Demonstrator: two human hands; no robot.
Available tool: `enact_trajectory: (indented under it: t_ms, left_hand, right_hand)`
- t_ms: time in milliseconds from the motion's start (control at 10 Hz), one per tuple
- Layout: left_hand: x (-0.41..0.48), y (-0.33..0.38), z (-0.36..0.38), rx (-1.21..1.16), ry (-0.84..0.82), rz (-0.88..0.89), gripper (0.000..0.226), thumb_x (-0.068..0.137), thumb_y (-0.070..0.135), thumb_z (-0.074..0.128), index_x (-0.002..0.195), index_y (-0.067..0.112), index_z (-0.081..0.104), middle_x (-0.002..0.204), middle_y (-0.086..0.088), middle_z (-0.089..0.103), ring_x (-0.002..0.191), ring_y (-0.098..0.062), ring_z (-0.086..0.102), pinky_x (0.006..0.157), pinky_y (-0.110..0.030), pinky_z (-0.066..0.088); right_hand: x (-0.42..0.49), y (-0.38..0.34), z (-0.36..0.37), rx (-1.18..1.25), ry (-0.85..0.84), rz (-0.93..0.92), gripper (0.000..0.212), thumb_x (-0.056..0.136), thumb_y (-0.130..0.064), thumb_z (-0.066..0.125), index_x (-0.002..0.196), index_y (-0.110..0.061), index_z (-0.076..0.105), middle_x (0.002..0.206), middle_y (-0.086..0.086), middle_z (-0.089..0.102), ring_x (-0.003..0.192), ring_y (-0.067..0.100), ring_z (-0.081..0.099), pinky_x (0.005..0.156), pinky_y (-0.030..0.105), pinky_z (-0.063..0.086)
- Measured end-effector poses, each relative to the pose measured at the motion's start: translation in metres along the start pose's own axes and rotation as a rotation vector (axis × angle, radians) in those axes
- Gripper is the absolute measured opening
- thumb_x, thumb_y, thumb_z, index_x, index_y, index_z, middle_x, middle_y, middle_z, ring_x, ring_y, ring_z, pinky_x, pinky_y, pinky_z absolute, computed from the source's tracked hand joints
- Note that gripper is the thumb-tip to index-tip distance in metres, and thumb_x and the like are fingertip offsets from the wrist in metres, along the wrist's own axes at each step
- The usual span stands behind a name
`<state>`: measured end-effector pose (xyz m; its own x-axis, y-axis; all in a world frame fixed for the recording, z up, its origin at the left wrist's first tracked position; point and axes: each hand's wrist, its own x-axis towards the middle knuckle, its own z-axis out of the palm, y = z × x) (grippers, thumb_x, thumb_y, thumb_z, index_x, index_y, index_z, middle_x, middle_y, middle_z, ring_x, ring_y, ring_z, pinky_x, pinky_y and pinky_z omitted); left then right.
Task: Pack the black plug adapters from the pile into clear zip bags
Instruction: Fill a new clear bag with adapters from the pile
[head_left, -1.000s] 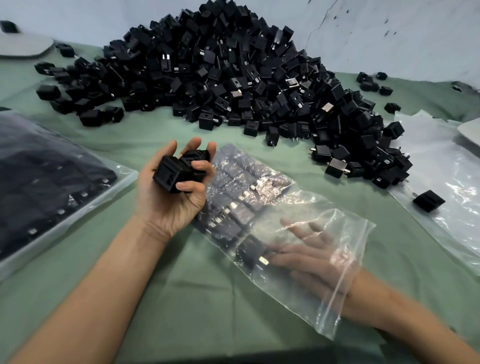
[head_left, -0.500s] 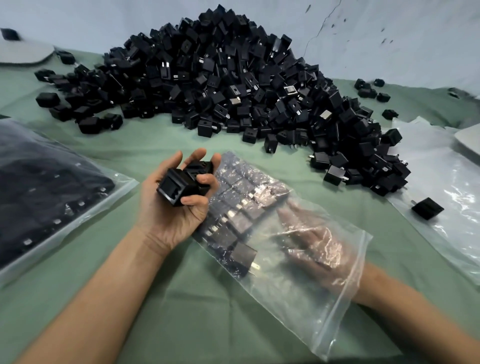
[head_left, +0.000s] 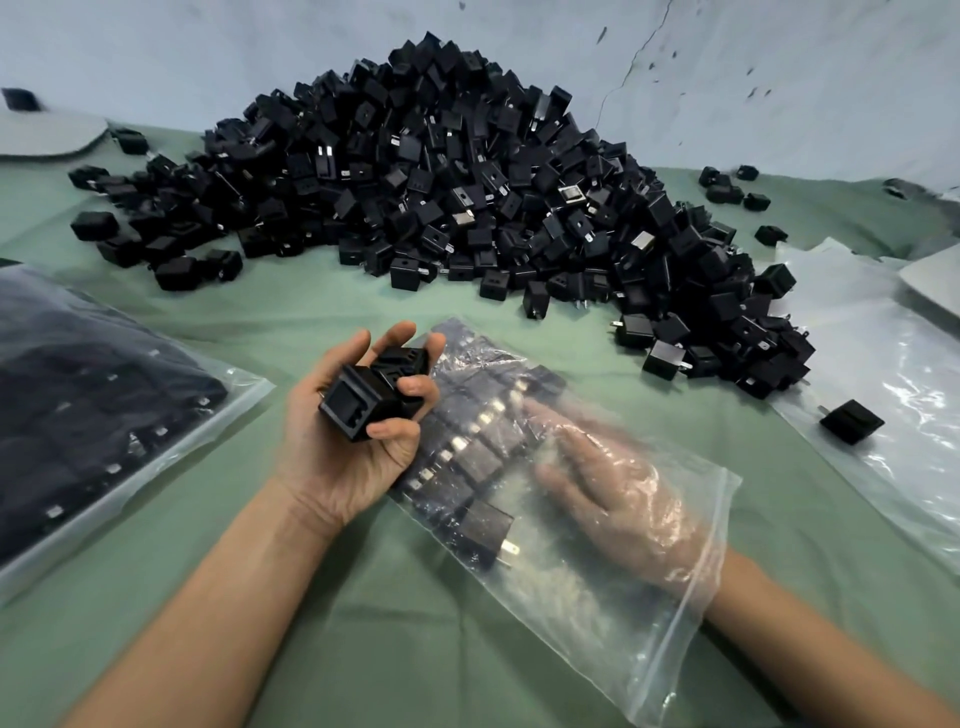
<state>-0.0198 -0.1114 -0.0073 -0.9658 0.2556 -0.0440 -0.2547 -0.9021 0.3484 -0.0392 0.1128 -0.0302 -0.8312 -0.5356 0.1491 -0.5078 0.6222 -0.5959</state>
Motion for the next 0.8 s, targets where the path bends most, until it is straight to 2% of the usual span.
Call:
enact_trajectory:
  t_ms: [100, 200, 300, 400, 500, 600, 700, 800]
  left_hand:
    - [0.0, 0.0, 0.0, 0.014, 0.004, 0.0, 0.029, 0.075, 0.022, 0.063, 0.102, 0.01, 0.065, 0.107, -0.01, 0.061, 0.061, -0.01, 0.057, 0.032, -0.013, 0.041]
    - [0.0, 0.0, -0.001, 0.003, -0.008, -0.006, 0.03, 0.074, 0.02, 0.065, 0.102, 0.01, 0.065, 0.108, -0.011, 0.061, 0.062, -0.011, 0.057, 0.033, -0.014, 0.042]
    - [0.0, -0.001, -0.002, -0.012, -0.026, -0.011, 0.031, 0.073, 0.017, 0.069, 0.103, 0.009, 0.065, 0.109, -0.012, 0.062, 0.062, -0.013, 0.058, 0.033, -0.015, 0.043]
    - [0.0, -0.001, -0.001, -0.003, -0.025, -0.009, 0.032, 0.072, 0.017, 0.07, 0.103, 0.009, 0.065, 0.108, -0.012, 0.062, 0.063, -0.013, 0.058, 0.034, -0.015, 0.043]
    - [0.0, -0.001, 0.0, 0.002, -0.004, -0.006, 0.03, 0.073, 0.019, 0.067, 0.101, 0.009, 0.066, 0.107, -0.012, 0.063, 0.061, -0.012, 0.058, 0.033, -0.015, 0.043]
    - [0.0, -0.002, 0.0, 0.0, -0.001, -0.011, 0.029, 0.074, 0.02, 0.066, 0.101, 0.009, 0.066, 0.107, -0.012, 0.063, 0.061, -0.012, 0.058, 0.033, -0.015, 0.043]
    - [0.0, -0.002, 0.001, -0.004, -0.007, -0.01, 0.029, 0.074, 0.02, 0.066, 0.101, 0.009, 0.065, 0.108, -0.012, 0.062, 0.061, -0.012, 0.058, 0.033, -0.015, 0.043]
    - [-0.001, -0.002, 0.001, 0.0, -0.006, -0.012, 0.029, 0.074, 0.02, 0.065, 0.1, 0.01, 0.066, 0.108, -0.011, 0.062, 0.061, -0.012, 0.058, 0.033, -0.015, 0.042]
  right_hand:
    - [-0.006, -0.002, 0.007, 0.152, 0.076, -0.078, 0.045, 0.091, -0.033, 0.044, 0.135, -0.028, 0.048, 0.102, 0.012, 0.065, 0.083, 0.006, 0.061, 0.087, 0.028, 0.052]
    - [-0.006, -0.007, 0.01, 0.331, 0.086, -0.08, 0.051, 0.087, -0.035, 0.036, 0.132, -0.012, 0.036, 0.09, -0.001, 0.065, 0.079, 0.003, 0.058, 0.069, 0.001, 0.038]
    - [-0.003, -0.008, 0.0, 0.19, -0.04, -0.005, 0.049, 0.088, -0.038, 0.034, 0.134, -0.022, 0.03, 0.133, -0.012, 0.037, 0.119, 0.004, 0.042, 0.093, -0.006, 0.021]
    - [-0.005, -0.002, -0.004, 0.2, -0.072, 0.018, 0.045, 0.091, -0.034, 0.036, 0.135, -0.026, 0.034, 0.142, -0.009, 0.046, 0.13, 0.015, 0.04, 0.099, 0.002, 0.027]
    - [-0.004, -0.005, -0.009, 0.002, -0.055, -0.025, 0.053, 0.087, -0.048, 0.024, 0.13, -0.027, 0.046, 0.139, 0.003, 0.049, 0.127, 0.022, 0.047, 0.106, 0.019, 0.03]
    - [-0.005, -0.001, -0.012, -0.084, 0.012, -0.091, 0.052, 0.092, -0.045, 0.025, 0.128, -0.022, 0.053, 0.132, 0.006, 0.057, 0.121, 0.023, 0.053, 0.104, 0.032, 0.036]
    - [-0.006, 0.003, -0.011, -0.127, 0.002, -0.08, 0.049, 0.094, -0.044, 0.026, 0.13, -0.022, 0.052, 0.132, 0.008, 0.057, 0.121, 0.024, 0.053, 0.105, 0.038, 0.038]
    - [-0.005, 0.006, -0.011, -0.124, -0.029, -0.076, 0.055, 0.094, -0.053, 0.02, 0.136, -0.027, 0.043, 0.142, 0.009, 0.046, 0.13, 0.021, 0.045, 0.111, 0.037, 0.031]
